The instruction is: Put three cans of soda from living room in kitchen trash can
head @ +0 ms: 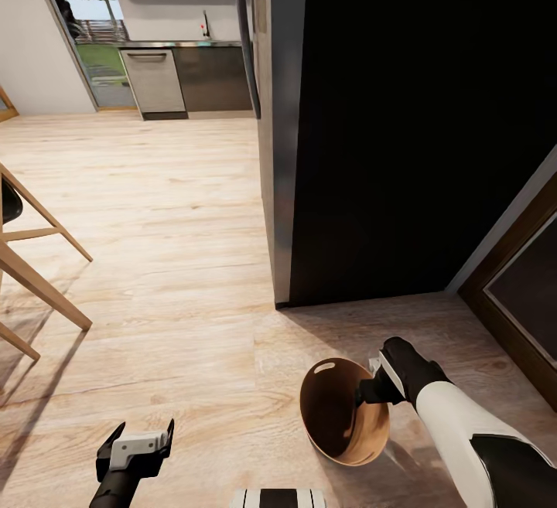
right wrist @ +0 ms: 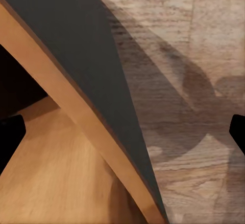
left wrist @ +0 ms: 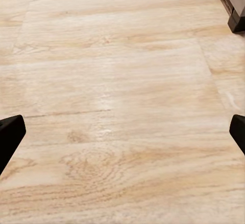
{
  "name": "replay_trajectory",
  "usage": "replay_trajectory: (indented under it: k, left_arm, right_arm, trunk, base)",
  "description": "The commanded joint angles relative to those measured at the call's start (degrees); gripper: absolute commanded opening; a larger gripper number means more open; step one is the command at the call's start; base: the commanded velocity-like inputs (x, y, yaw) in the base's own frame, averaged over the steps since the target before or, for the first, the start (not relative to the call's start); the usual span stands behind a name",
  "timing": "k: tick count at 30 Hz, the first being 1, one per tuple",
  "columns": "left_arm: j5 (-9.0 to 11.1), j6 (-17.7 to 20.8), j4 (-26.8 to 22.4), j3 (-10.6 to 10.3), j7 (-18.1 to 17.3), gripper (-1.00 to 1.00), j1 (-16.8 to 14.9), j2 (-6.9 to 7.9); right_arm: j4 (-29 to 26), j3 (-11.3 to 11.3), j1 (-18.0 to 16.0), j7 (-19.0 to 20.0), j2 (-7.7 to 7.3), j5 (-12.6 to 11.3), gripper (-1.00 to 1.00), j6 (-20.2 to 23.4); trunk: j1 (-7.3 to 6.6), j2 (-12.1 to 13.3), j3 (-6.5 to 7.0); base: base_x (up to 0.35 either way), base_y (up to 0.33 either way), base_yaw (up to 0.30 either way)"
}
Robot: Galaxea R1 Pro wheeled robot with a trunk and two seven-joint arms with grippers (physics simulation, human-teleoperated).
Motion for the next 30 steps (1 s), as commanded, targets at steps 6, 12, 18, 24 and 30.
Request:
replay_trajectory:
  k: [6, 12, 18, 24, 30]
  left_arm:
    - [0.0, 0.0, -0.22, 0.0, 0.0, 1.0, 0.05, 0.0]
    - [0.0, 0.0, -0.6, 0.0, 0.0, 1.0, 0.08, 0.0]
    - [0.0, 0.0, -0.88, 0.06, 0.0, 1.0, 0.09, 0.0]
    - [0.0, 0.22, -1.04, 0.06, 0.0, 1.0, 0.09, 0.0]
    - [0.0, 0.68, -1.05, 0.01, -0.02, 1.0, 0.09, 0.0]
  right_arm:
    - [-0.03, 0.02, 0.28, -0.06, 0.0, 0.01, 1.0, 0.0]
    - [-0.08, 0.0, 0.63, -0.08, 0.01, 0.01, -1.0, 0.0]
    - [-0.09, 0.0, 0.72, -0.09, 0.04, -0.03, -1.0, 0.0]
    - [-0.01, 0.08, 0.98, -0.09, 0.08, -0.06, -1.0, 0.0]
    - [0.0, 0.08, 1.2, -0.09, 0.15, -0.06, -1.0, 0.0]
  trunk:
    - [0.0, 0.0, 0.0]
    - [0.0, 0.0, 0.0]
    - [0.0, 0.0, 0.0]
    - [-0.08, 0.04, 0.66]
    - [-0.23, 0.12, 1.99]
  base:
    - [0.0, 0.0, 0.0]
    - [0.0, 0.0, 0.0]
    - [0.0, 0.0, 0.0]
    - [0.0, 0.0, 0.0]
    - [0.0, 0.0, 0.0]
